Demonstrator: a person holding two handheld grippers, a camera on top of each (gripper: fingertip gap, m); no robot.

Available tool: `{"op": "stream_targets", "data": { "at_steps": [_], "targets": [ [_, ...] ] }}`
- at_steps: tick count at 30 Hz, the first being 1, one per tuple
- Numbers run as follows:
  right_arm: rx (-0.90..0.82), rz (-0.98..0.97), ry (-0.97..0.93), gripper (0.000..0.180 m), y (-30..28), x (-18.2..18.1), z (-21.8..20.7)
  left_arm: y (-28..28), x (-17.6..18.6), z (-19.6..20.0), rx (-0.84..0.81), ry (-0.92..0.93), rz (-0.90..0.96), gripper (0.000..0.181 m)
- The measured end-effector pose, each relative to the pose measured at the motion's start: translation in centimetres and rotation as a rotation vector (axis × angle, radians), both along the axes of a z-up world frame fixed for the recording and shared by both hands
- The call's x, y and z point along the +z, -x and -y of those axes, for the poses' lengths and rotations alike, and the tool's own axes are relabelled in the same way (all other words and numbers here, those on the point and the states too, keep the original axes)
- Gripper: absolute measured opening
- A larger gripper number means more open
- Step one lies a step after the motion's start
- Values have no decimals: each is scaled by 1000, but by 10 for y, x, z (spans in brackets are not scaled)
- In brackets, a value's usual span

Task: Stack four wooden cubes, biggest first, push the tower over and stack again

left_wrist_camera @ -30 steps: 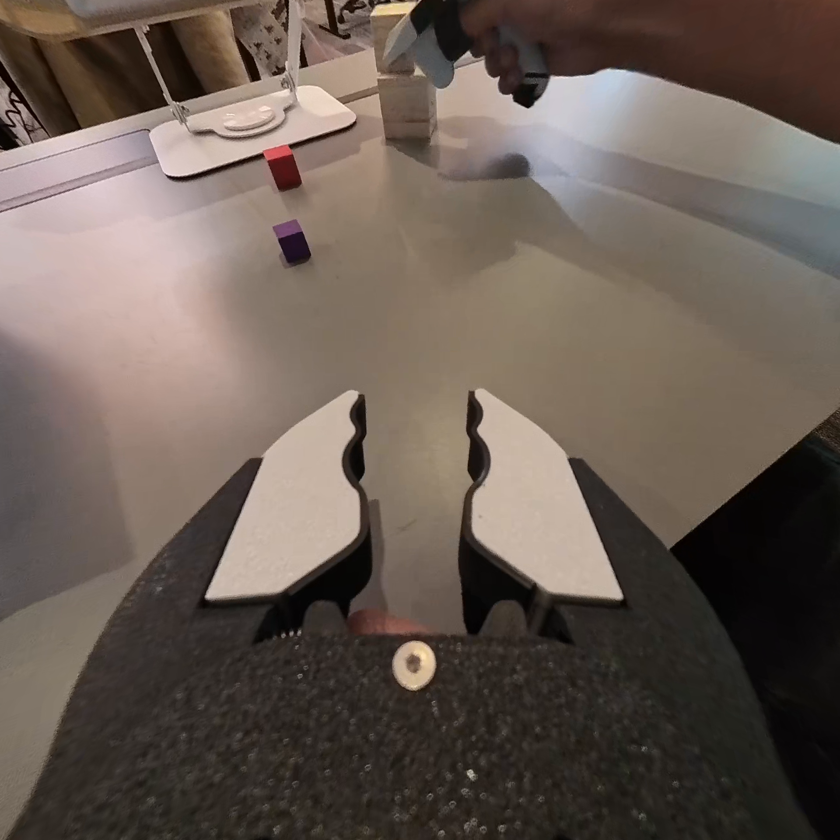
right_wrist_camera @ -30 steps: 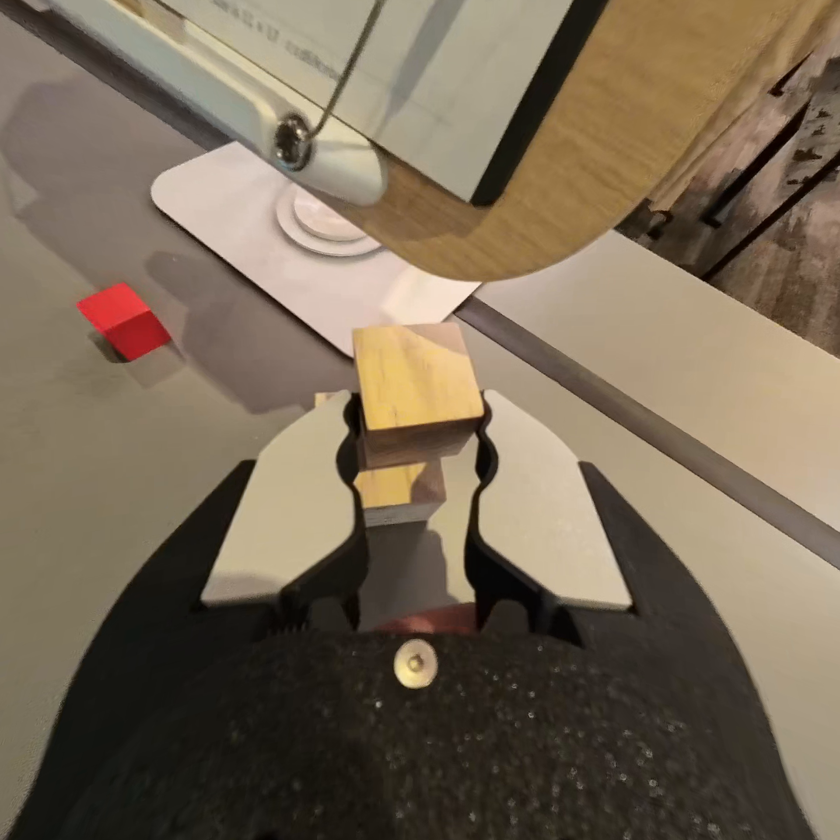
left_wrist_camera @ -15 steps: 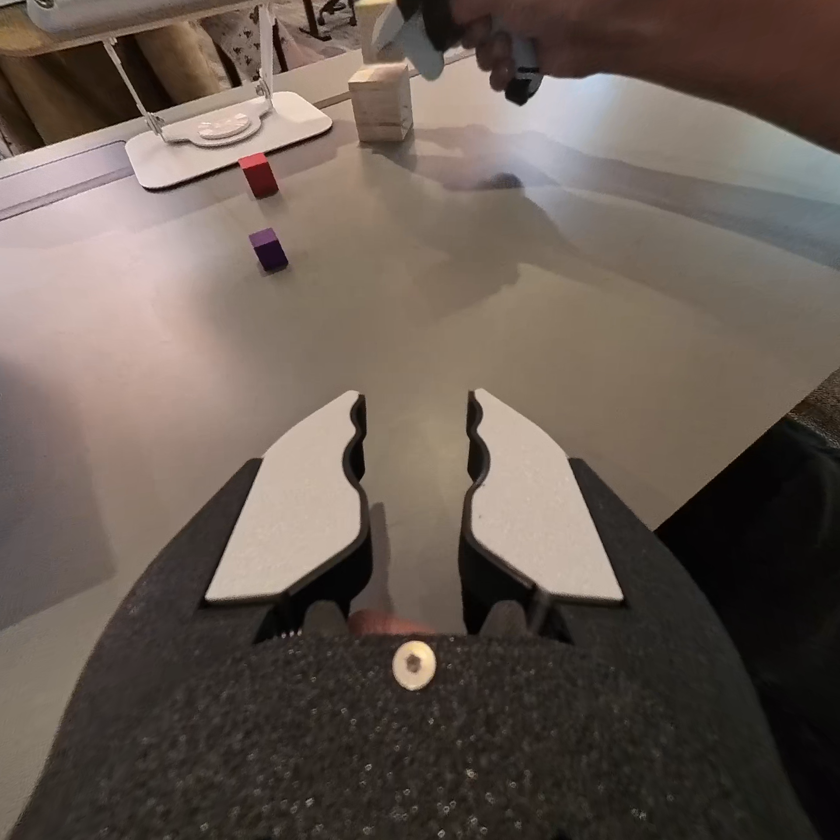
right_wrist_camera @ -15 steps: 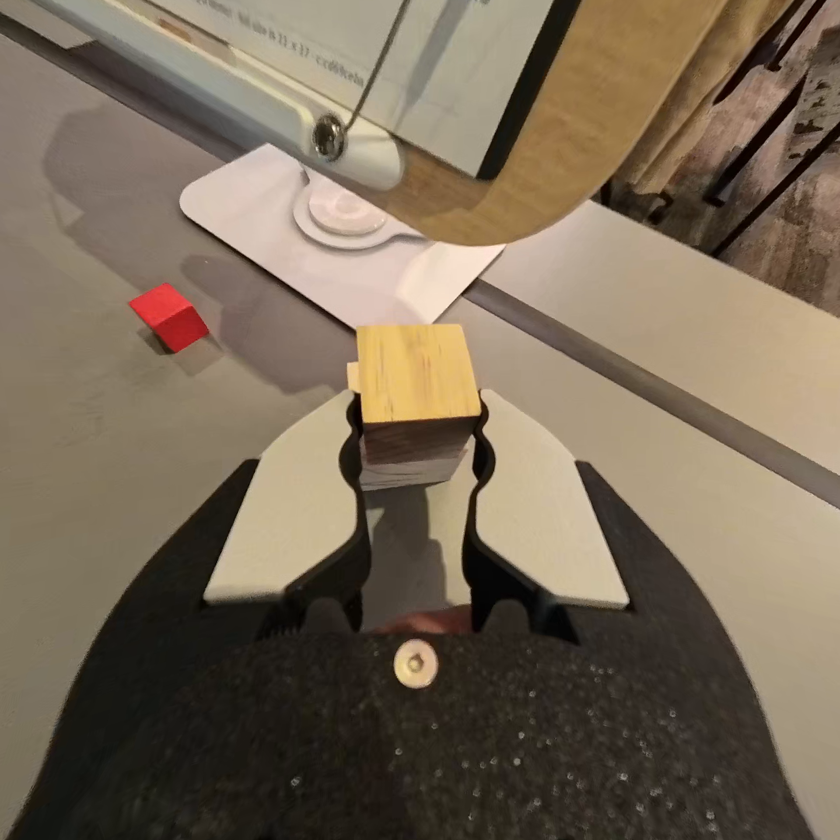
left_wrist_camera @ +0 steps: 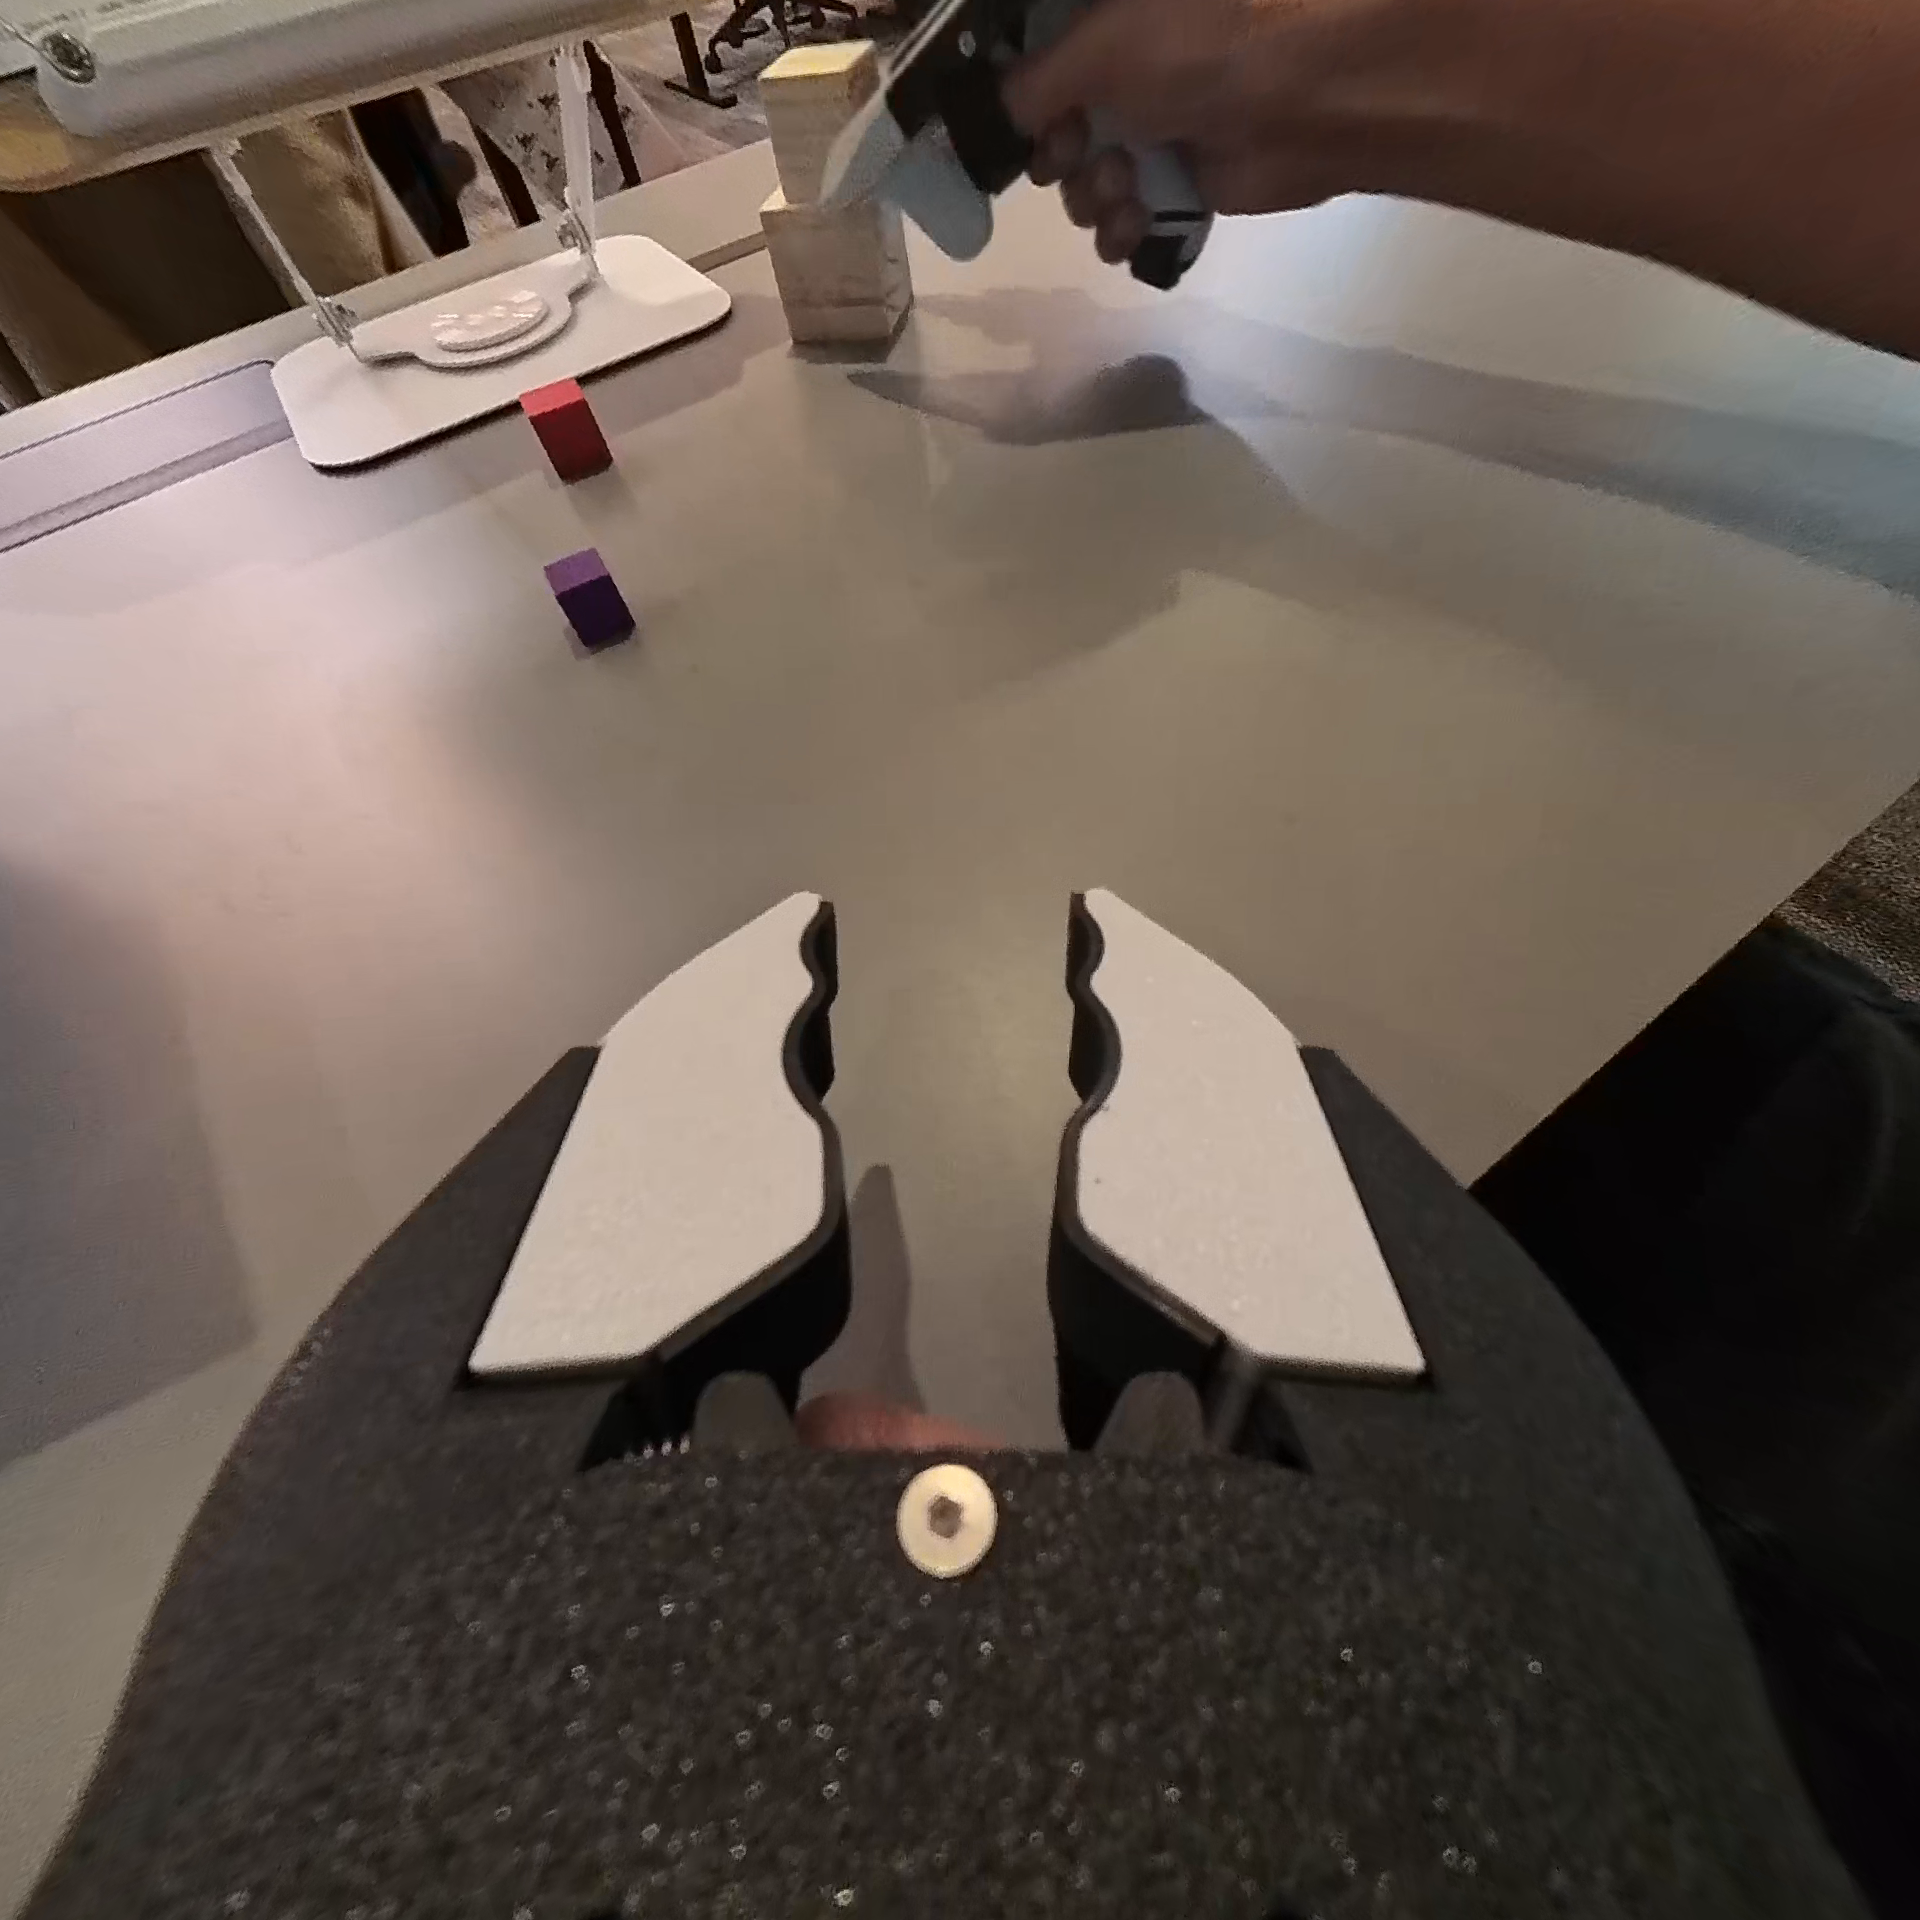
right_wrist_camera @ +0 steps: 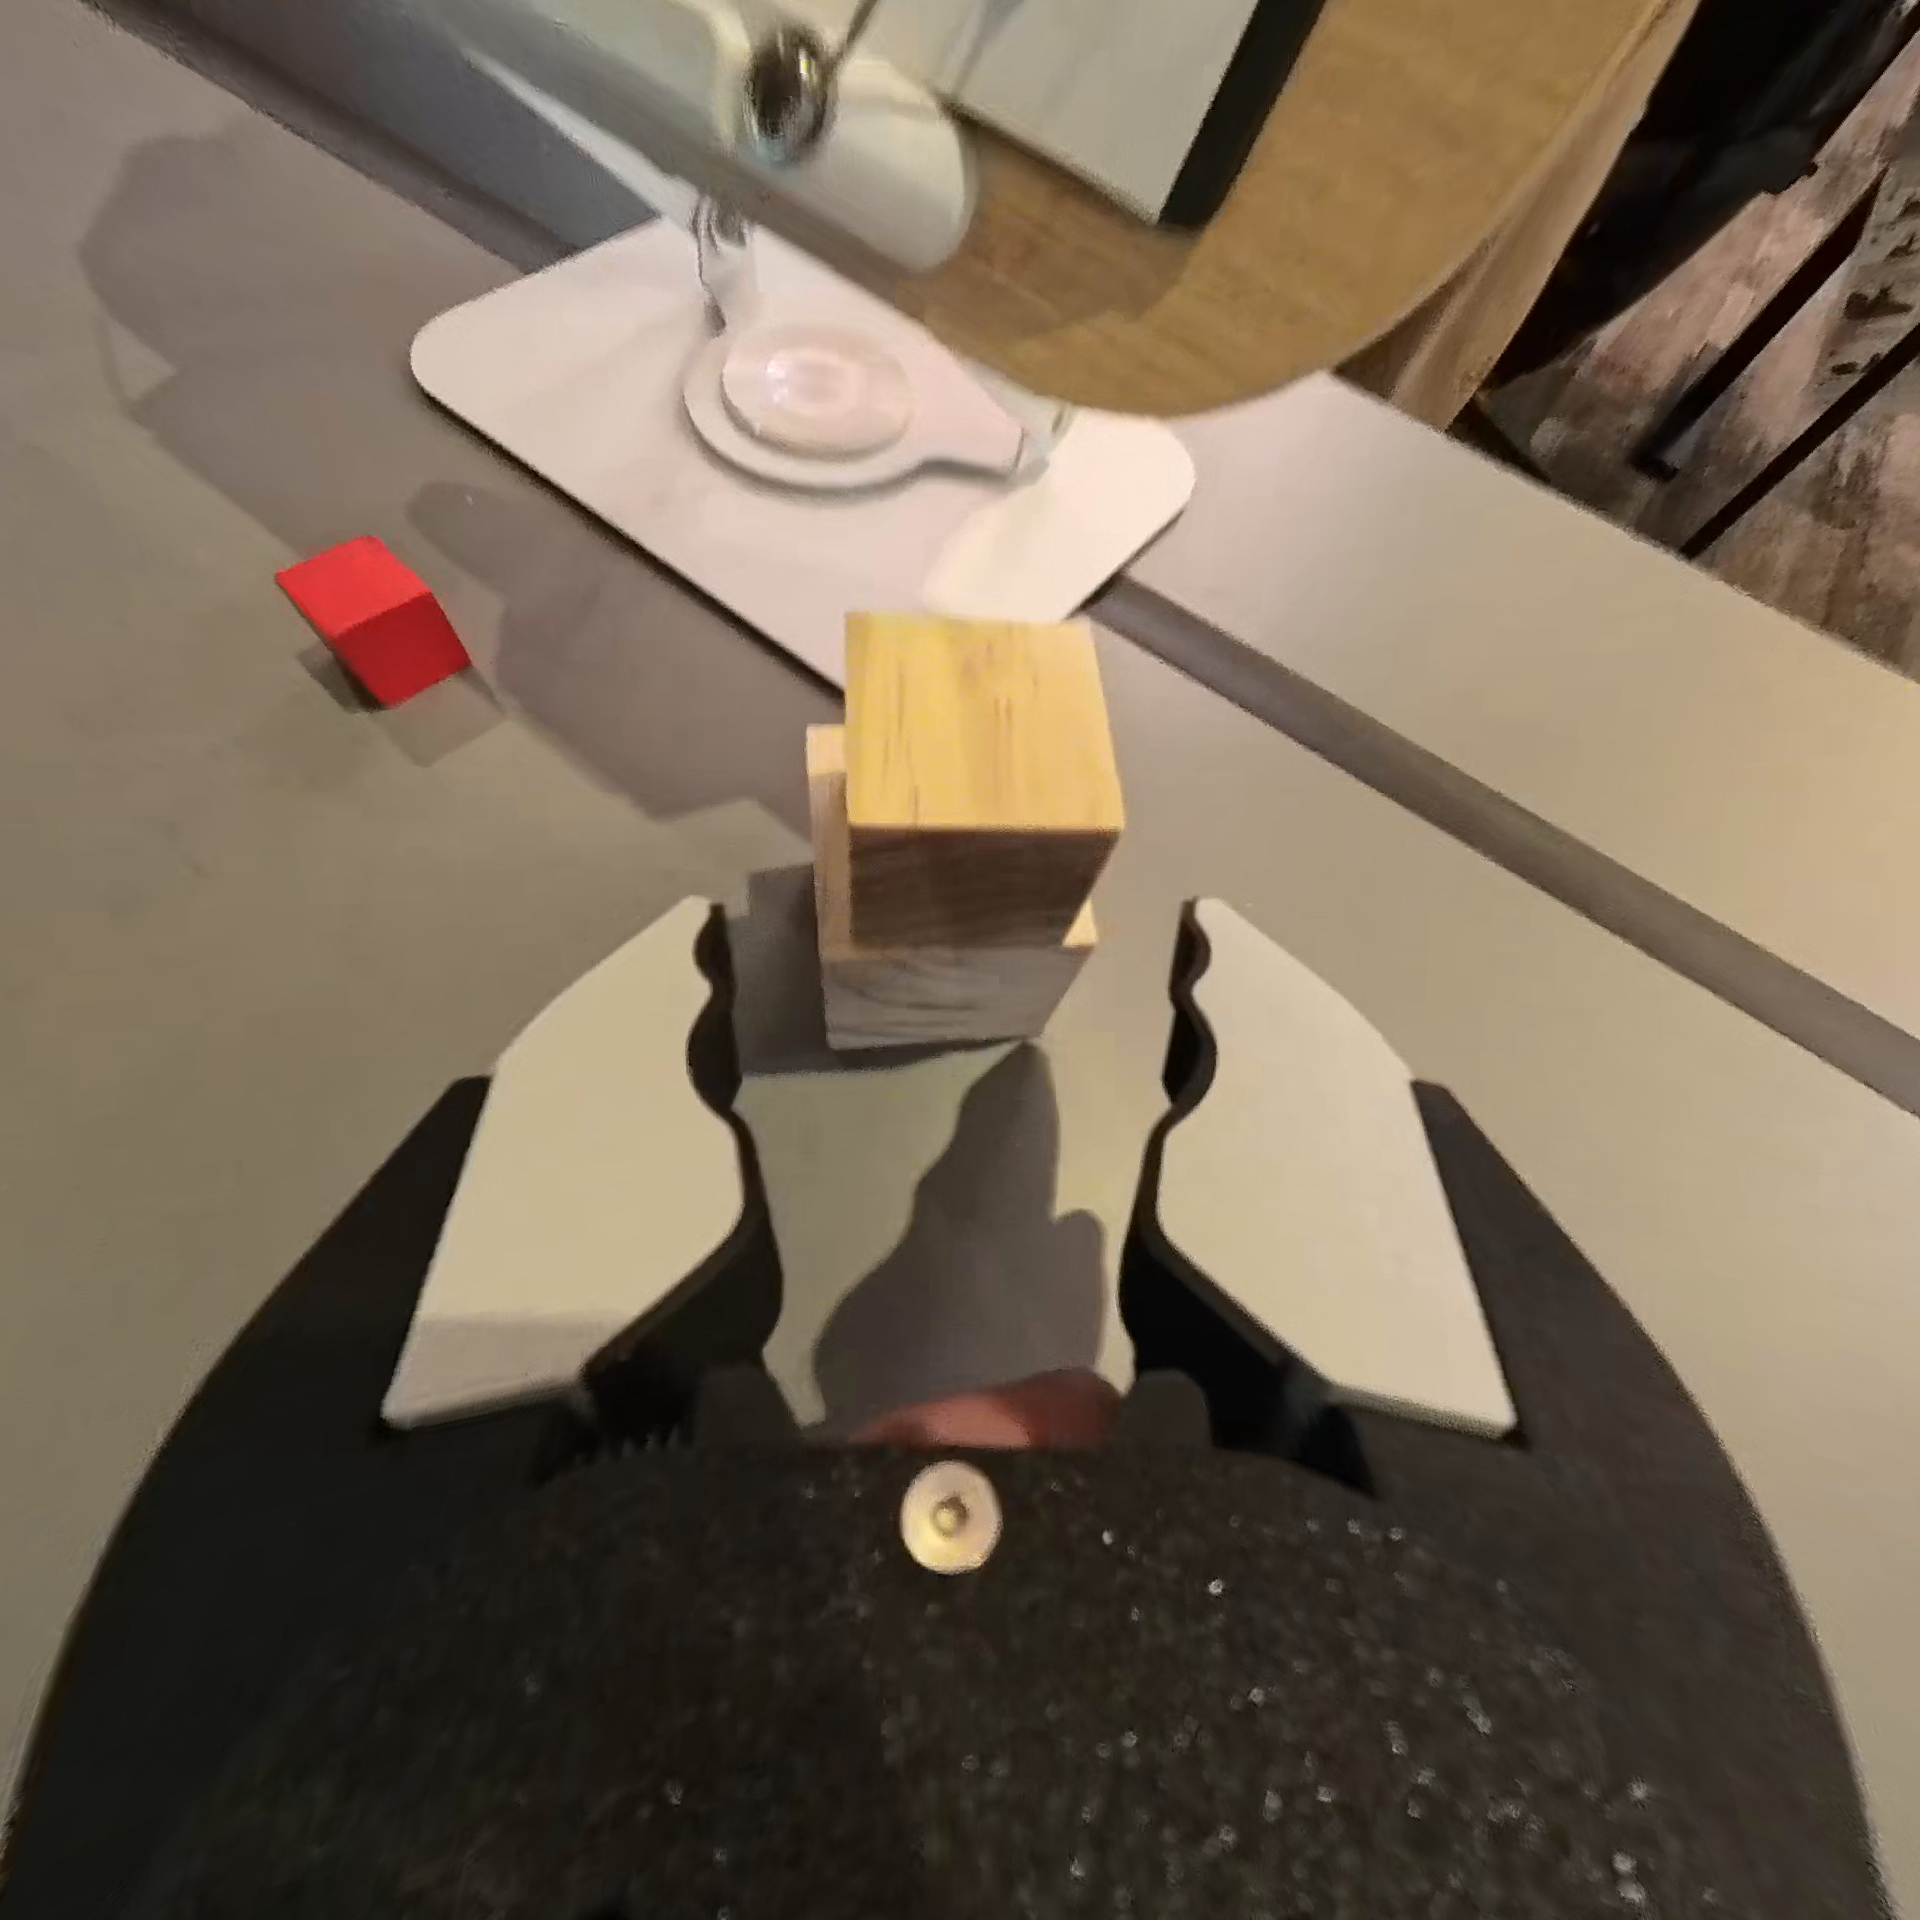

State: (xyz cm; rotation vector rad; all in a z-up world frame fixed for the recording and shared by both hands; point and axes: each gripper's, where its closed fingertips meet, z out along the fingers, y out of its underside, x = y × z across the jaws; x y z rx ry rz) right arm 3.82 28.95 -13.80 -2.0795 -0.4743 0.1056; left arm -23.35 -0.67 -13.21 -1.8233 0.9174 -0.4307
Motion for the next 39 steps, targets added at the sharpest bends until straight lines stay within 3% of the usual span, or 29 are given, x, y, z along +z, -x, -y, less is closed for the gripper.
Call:
{"op": "stream_targets", "data": {
  "at_steps": [4, 8, 13, 21, 34, 39],
  "targets": [
    [-21, 34, 52, 82, -3, -17, -4, 0, -3, 0, 0, 4, -5, 42],
    [-25, -14, 109, 62, 1, -27, -15, -2, -4, 0, -6, 7, -11, 42],
    [8, -8, 93, 60, 3, -25, -10, 1, 1, -2, 0, -9, -6, 42],
    [180, -4, 64, 60, 48, -14, 40, 8, -1, -4, 10, -3, -3, 42],
    [658, -59, 90, 59, 179, -16, 135, 16, 0, -13, 47, 15, 10, 42],
    [722, -68, 118, 59, 196, -19, 155, 17, -2, -14, 50, 11, 0, 42]
  ]
}}
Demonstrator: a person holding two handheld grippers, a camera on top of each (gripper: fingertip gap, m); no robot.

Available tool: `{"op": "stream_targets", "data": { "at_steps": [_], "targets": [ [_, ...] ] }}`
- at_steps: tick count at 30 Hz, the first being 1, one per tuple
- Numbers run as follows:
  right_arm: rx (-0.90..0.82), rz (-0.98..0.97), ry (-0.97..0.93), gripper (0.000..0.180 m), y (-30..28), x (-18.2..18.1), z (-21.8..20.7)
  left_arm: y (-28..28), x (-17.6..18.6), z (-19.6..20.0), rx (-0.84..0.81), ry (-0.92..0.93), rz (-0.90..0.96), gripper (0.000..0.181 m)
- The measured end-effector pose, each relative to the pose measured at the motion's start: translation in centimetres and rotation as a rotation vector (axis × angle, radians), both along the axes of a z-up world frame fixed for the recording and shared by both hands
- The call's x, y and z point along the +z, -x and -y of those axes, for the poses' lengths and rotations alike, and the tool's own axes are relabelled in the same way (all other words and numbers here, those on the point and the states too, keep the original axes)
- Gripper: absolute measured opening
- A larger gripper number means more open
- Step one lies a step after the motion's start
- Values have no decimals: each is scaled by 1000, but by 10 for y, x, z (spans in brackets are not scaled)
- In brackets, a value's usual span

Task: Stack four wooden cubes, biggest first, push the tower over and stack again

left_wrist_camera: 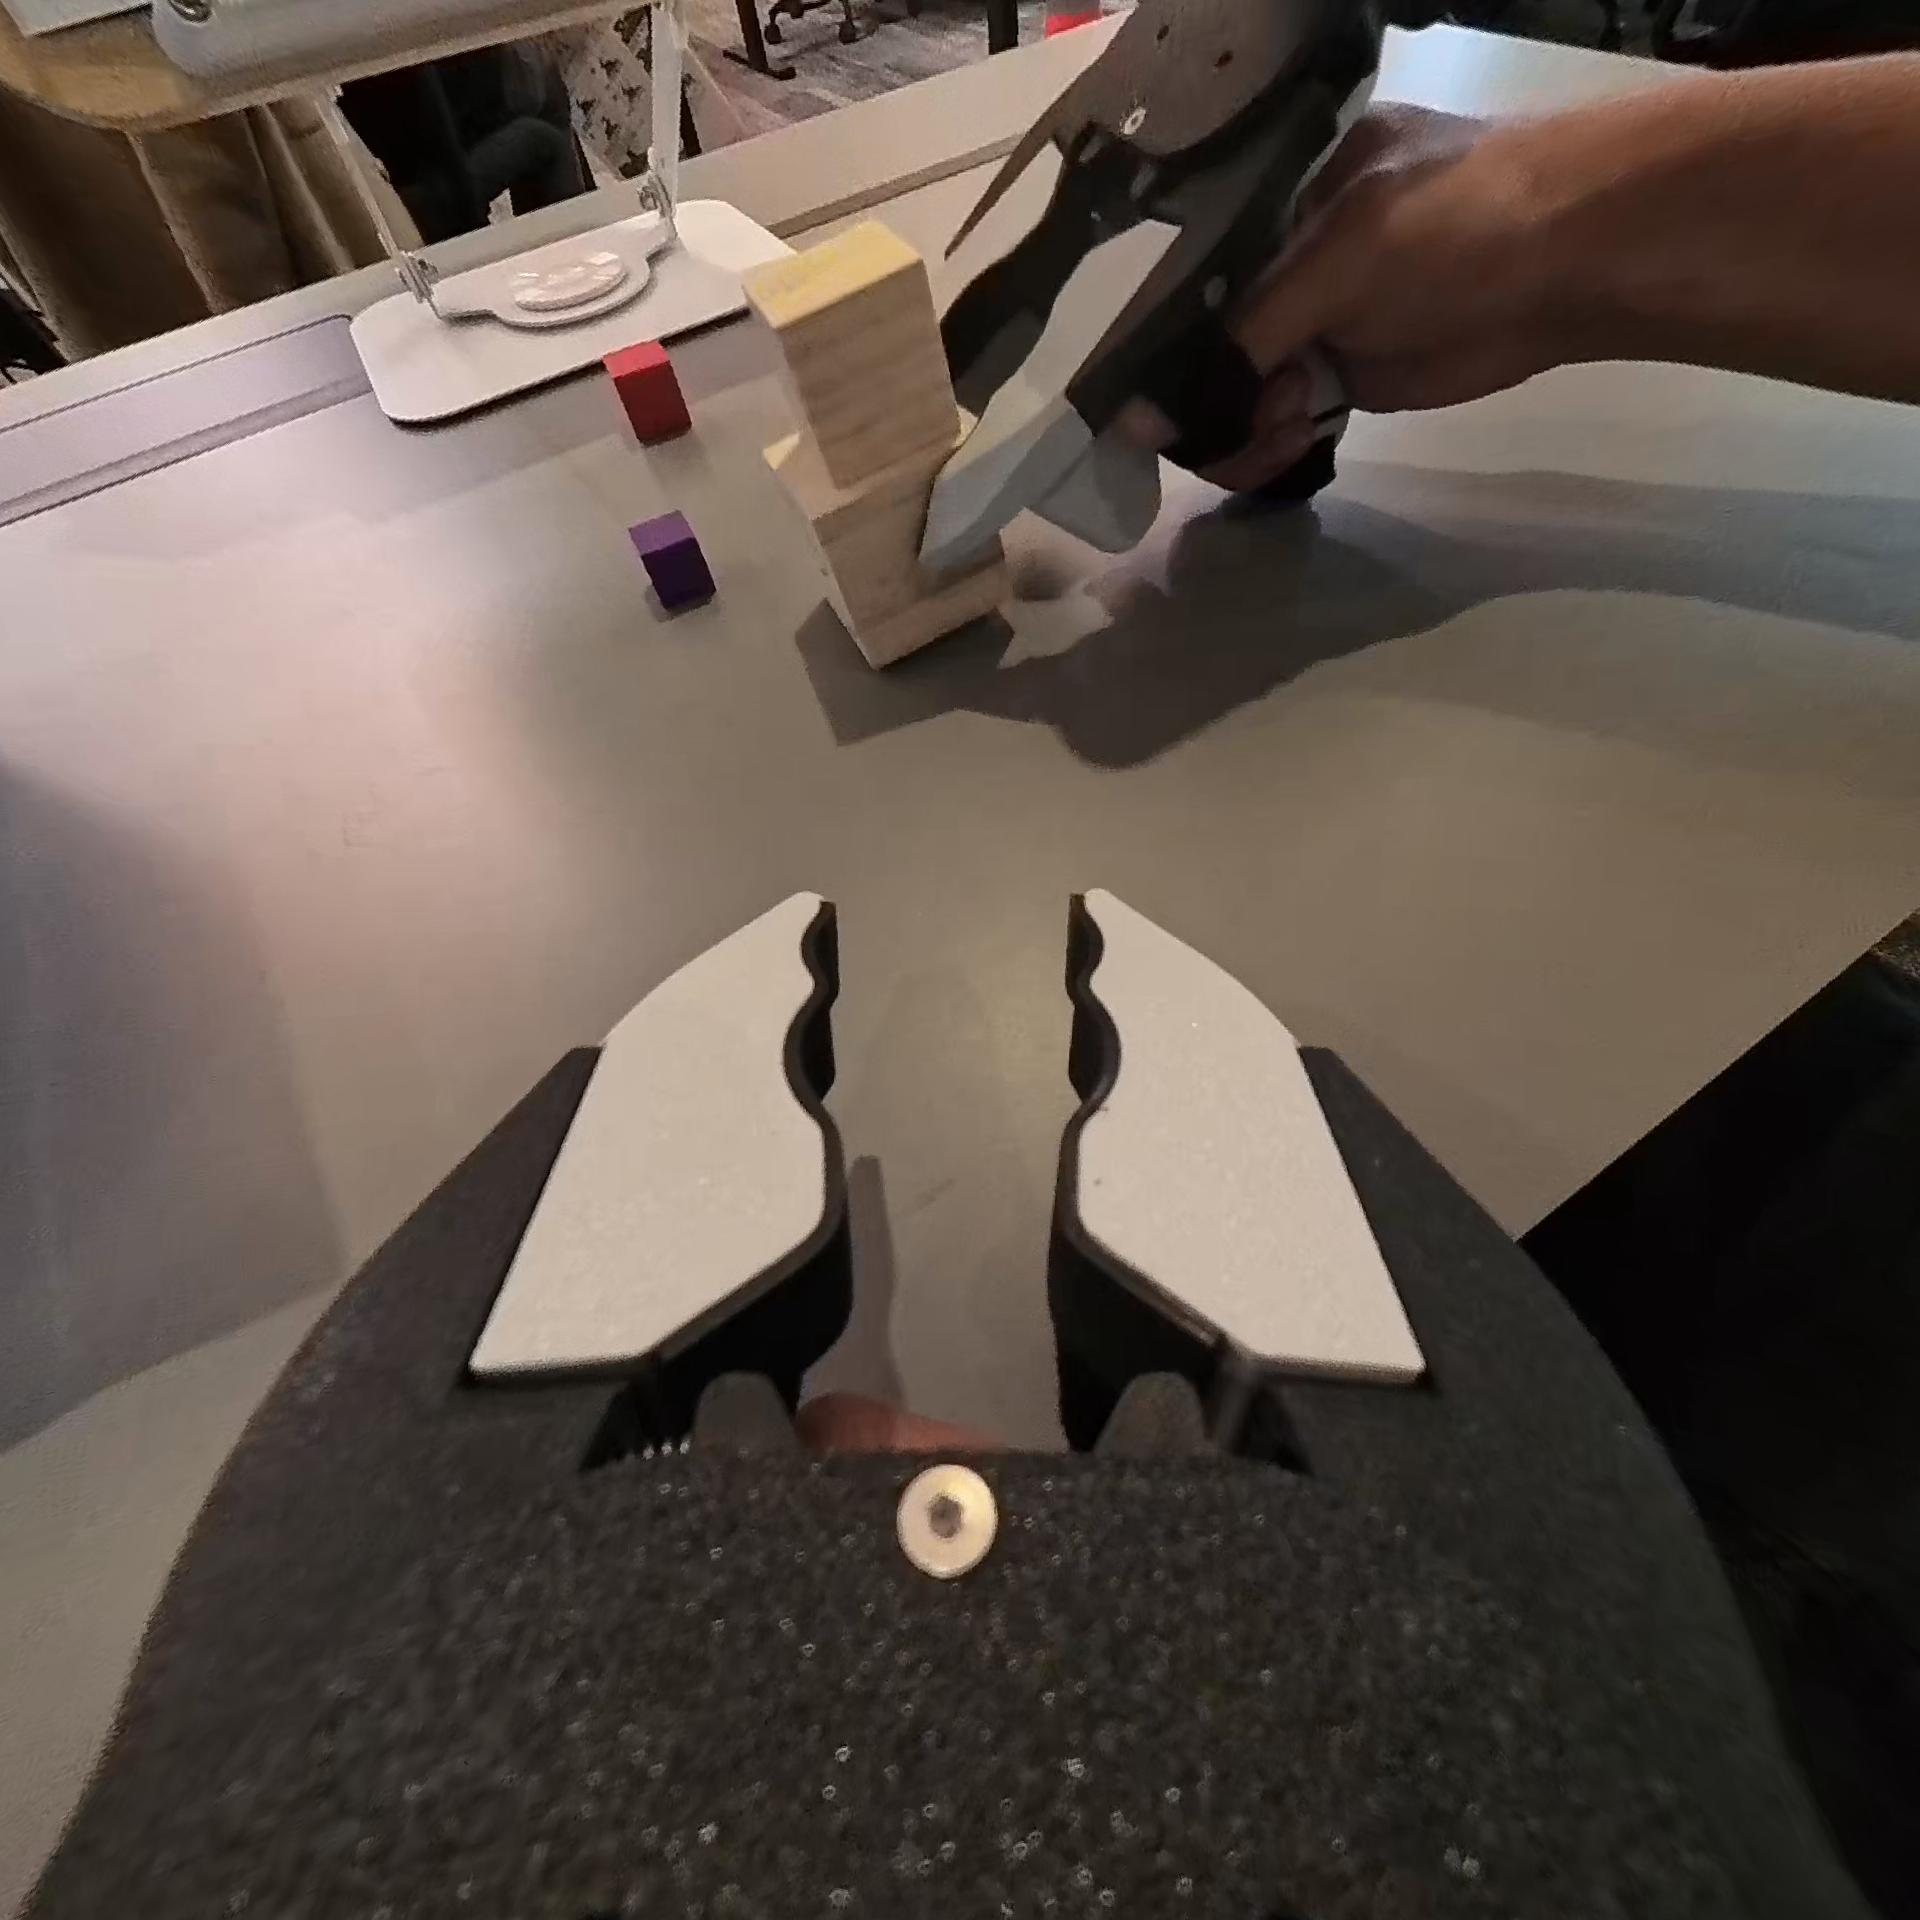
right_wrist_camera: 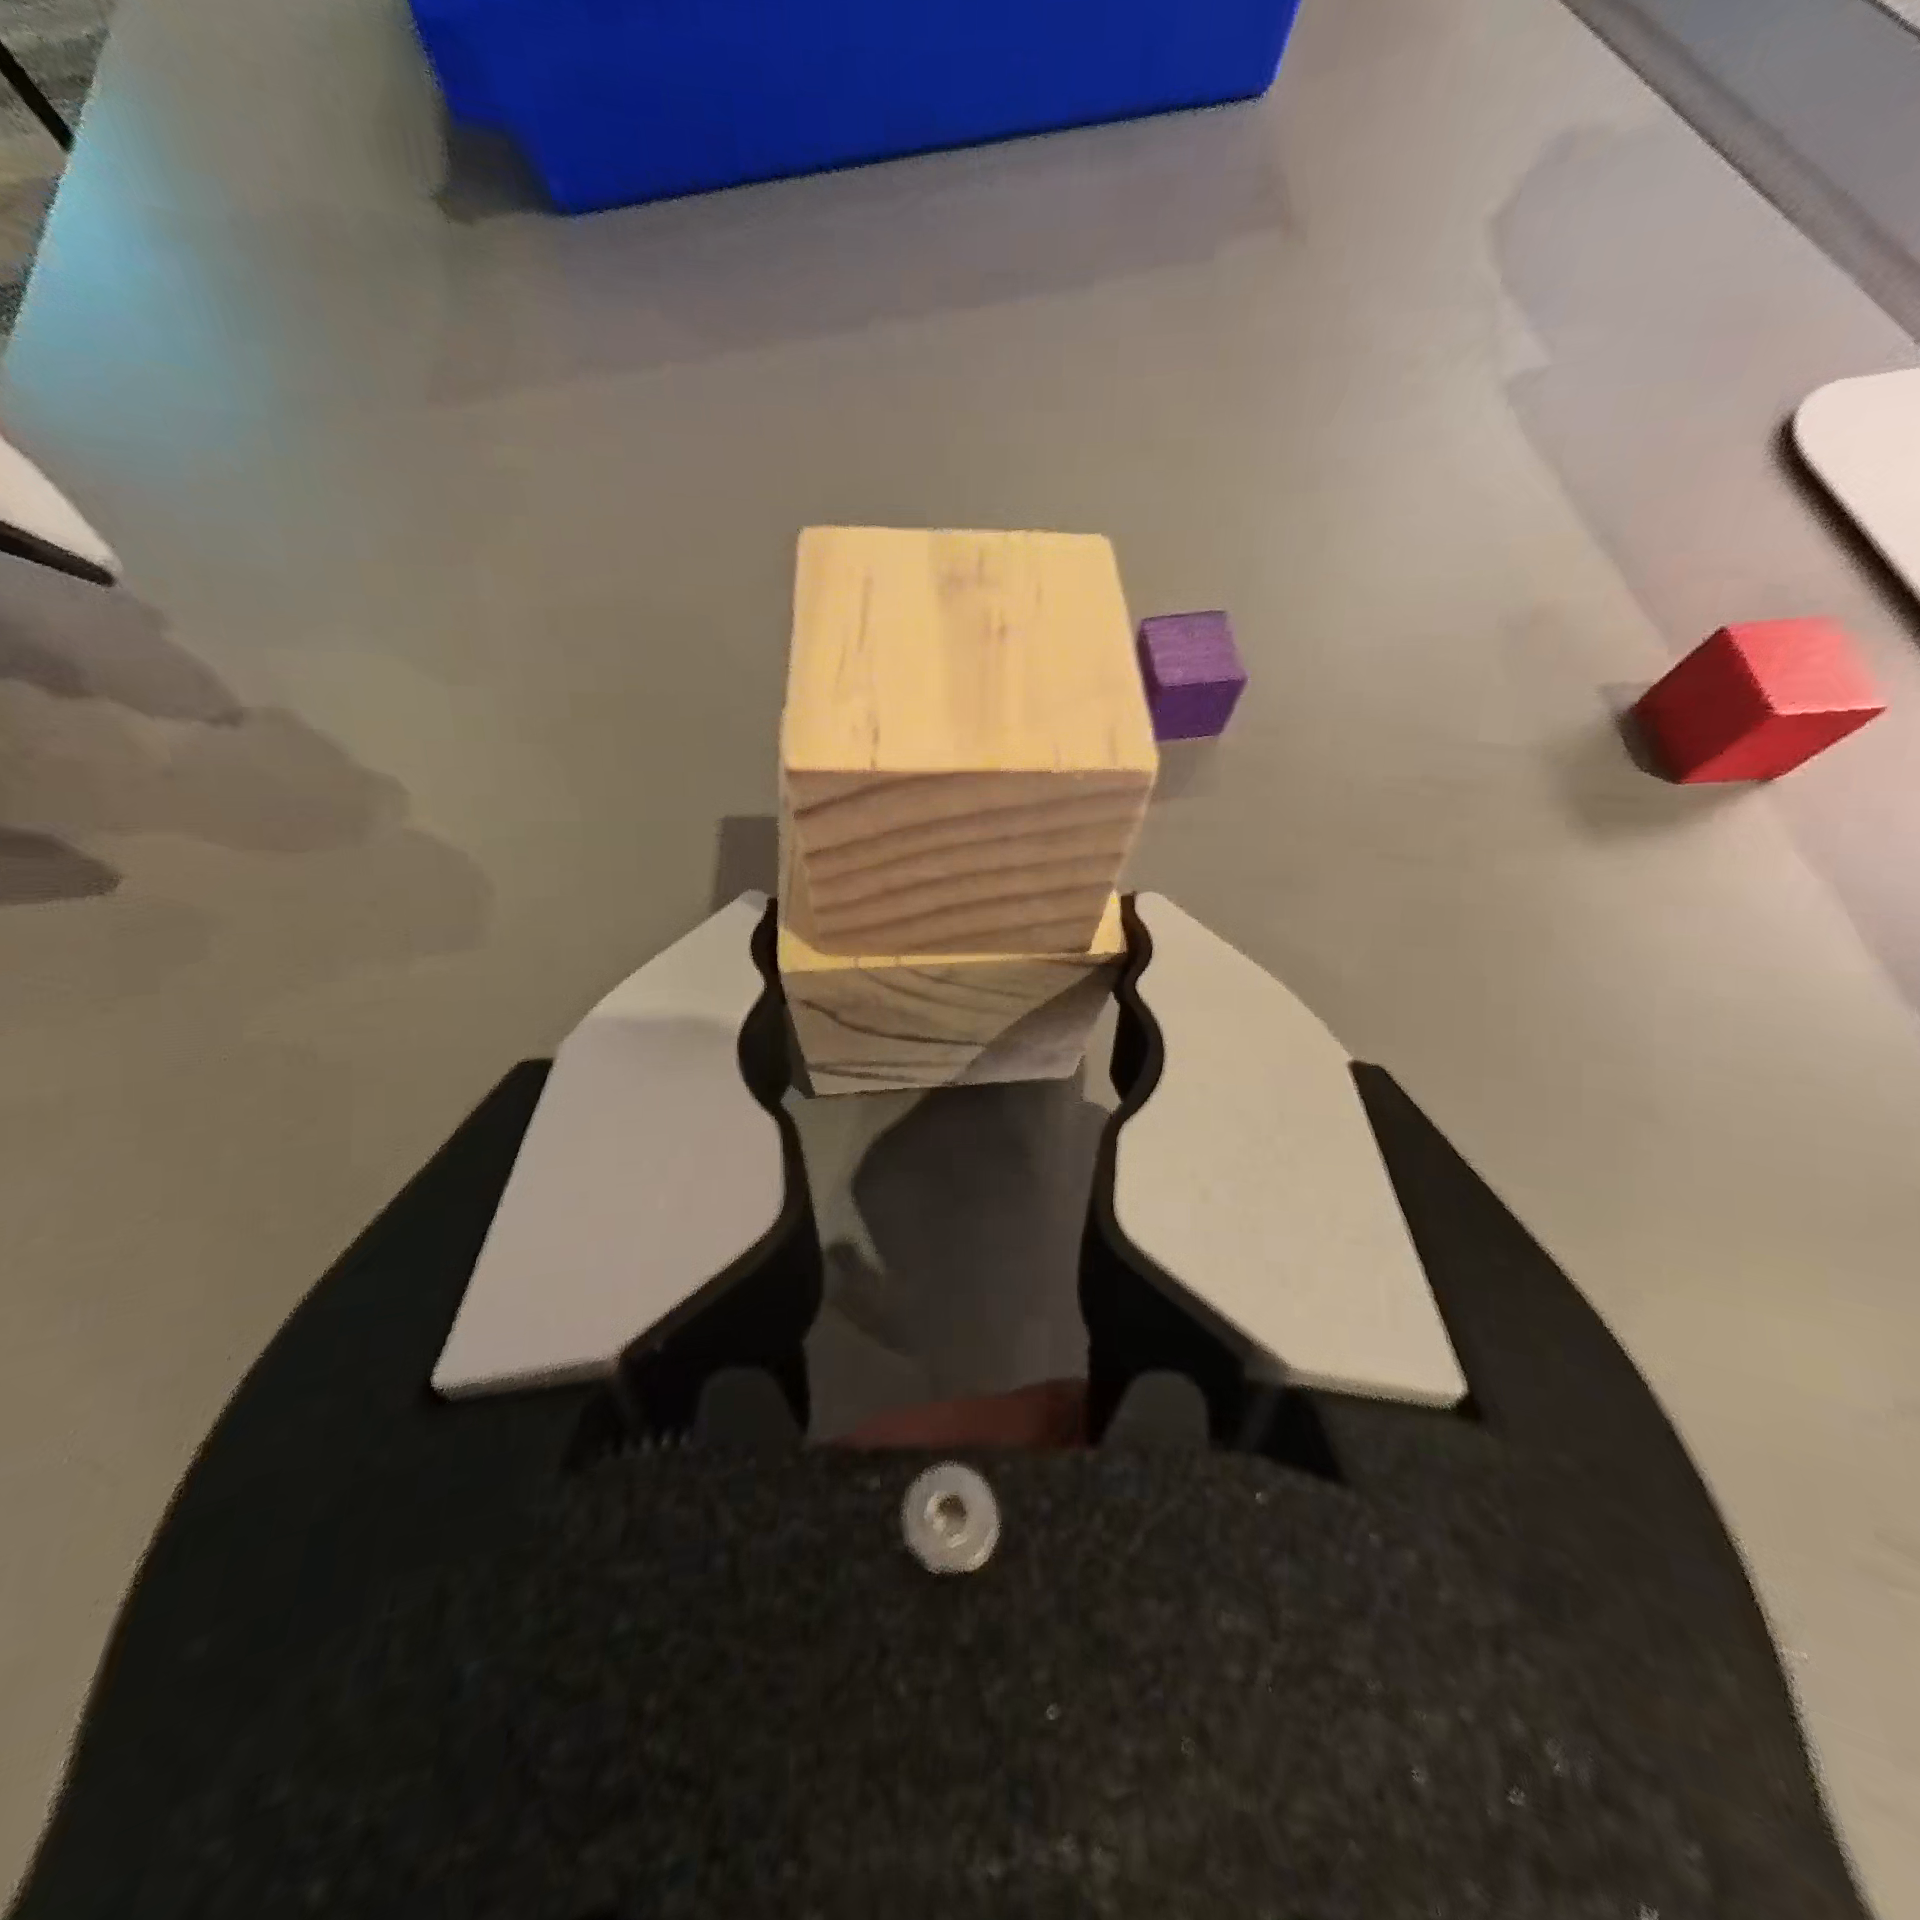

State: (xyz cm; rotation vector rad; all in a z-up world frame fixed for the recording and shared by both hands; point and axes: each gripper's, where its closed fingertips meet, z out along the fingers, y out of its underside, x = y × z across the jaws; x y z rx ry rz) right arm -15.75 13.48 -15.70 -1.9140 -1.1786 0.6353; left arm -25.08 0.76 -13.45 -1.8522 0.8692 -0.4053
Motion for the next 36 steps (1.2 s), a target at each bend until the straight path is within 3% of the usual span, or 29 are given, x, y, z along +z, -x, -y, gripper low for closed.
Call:
{"op": "stream_targets", "data": {
  "at_steps": [5, 9, 12, 15, 18, 20, 27, 30, 32, 36],
  "targets": [
    [0, 42, 19, 60, -2, -6, 13, 2, -5, -2, 5, 15, -9, 42],
    [-79, 19, -8, 70, -18, 14, 30, 4, -6, -3, 6, 40, 10, 42],
    [-233, -11, -70, 69, -43, 40, 61, 5, -5, -2, 1, 45, 11, 42],
    [-403, -140, -53, 65, -60, 52, 120, 7, -3, -2, 3, 38, 6, 42],
    [-553, -217, -60, 56, -75, 44, 173, 7, -5, -2, 6, 46, 5, 43],
    [-604, -201, -30, 60, -79, 34, 193, 7, -7, -2, 16, 57, 7, 42],
    [-664, -109, -95, 59, -97, 20, 204, 0, -1, -11, 44, 36, 7, 42],
    [-666, -108, -100, 59, -99, 18, 204, 1, 23, -37, 83, 20, 12, 39],
    [-666, -108, -93, 59, -98, 15, 204, -7, 38, -65, 73, 70, -15, 22],
    [-642, -80, -90, 58, -91, 9, 204, -48, 50, -149, 90, 258, -62, 42]
  ]
}}
